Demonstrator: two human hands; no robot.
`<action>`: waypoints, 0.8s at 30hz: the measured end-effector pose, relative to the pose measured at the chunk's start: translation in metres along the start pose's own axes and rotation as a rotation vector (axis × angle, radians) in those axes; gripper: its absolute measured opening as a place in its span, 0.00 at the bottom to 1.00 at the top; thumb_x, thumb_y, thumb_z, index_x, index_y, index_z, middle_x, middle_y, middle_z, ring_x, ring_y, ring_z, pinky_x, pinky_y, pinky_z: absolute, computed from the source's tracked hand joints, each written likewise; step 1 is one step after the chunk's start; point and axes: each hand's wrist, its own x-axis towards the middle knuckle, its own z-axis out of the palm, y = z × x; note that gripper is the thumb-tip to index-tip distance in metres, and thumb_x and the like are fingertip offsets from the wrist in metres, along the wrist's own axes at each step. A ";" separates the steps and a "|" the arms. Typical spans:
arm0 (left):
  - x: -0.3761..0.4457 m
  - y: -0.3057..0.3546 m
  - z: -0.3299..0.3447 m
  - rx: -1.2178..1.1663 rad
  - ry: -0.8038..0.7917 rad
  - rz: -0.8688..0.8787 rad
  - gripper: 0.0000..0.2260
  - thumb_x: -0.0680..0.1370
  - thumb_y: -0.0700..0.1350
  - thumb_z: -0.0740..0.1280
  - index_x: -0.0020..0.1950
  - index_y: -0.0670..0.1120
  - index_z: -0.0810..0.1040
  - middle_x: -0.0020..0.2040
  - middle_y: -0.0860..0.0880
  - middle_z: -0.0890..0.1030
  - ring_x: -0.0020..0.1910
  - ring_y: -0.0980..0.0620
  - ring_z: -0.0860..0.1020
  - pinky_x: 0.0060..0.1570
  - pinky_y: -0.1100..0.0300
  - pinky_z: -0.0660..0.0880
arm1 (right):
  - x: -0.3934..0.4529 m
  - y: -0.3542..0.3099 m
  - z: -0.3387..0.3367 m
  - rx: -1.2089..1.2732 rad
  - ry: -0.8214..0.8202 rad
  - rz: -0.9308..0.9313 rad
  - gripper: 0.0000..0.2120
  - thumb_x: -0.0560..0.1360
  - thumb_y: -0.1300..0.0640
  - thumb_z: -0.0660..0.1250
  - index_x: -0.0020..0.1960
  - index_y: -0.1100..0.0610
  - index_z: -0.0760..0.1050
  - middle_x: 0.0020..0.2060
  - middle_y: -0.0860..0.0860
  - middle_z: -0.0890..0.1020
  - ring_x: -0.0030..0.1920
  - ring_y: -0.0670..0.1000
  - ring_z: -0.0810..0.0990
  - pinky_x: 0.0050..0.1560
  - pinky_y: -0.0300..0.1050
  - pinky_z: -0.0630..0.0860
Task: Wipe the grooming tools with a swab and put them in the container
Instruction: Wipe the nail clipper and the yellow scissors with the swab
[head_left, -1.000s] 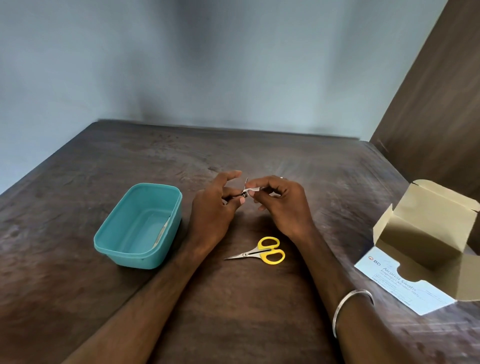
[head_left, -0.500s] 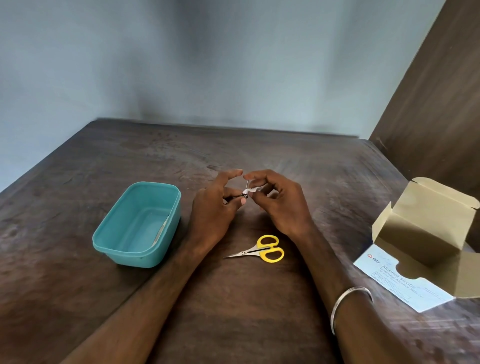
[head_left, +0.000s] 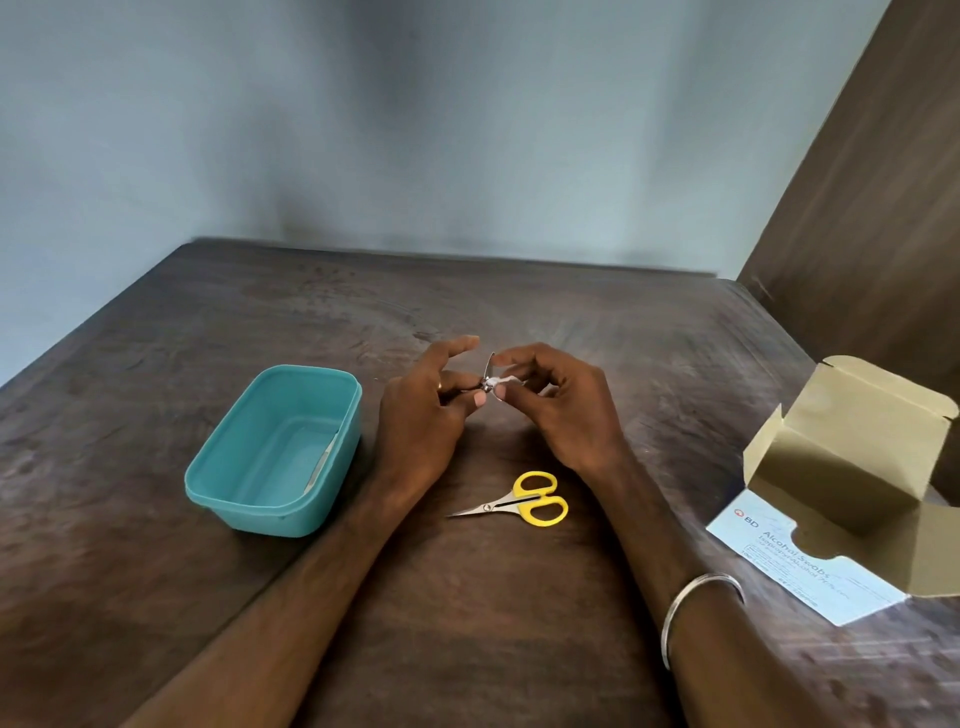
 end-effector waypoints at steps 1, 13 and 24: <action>0.000 -0.001 0.000 -0.016 0.004 -0.013 0.25 0.72 0.41 0.76 0.67 0.54 0.75 0.48 0.54 0.86 0.48 0.61 0.83 0.52 0.68 0.76 | 0.000 0.000 0.000 0.010 0.000 0.010 0.11 0.73 0.61 0.75 0.53 0.51 0.84 0.43 0.41 0.85 0.40 0.39 0.81 0.40 0.29 0.72; 0.002 -0.006 0.001 -0.187 0.015 -0.067 0.18 0.71 0.37 0.76 0.58 0.53 0.81 0.48 0.54 0.86 0.46 0.61 0.84 0.47 0.60 0.82 | 0.000 0.001 0.006 0.083 -0.029 0.086 0.12 0.71 0.59 0.77 0.53 0.49 0.83 0.38 0.50 0.84 0.35 0.51 0.81 0.37 0.56 0.81; 0.002 -0.010 0.004 -0.231 0.001 -0.064 0.11 0.72 0.36 0.75 0.50 0.50 0.84 0.46 0.54 0.86 0.46 0.59 0.84 0.44 0.54 0.83 | -0.001 -0.004 0.003 0.106 -0.023 0.135 0.19 0.69 0.62 0.78 0.55 0.45 0.81 0.36 0.51 0.86 0.34 0.47 0.81 0.40 0.57 0.81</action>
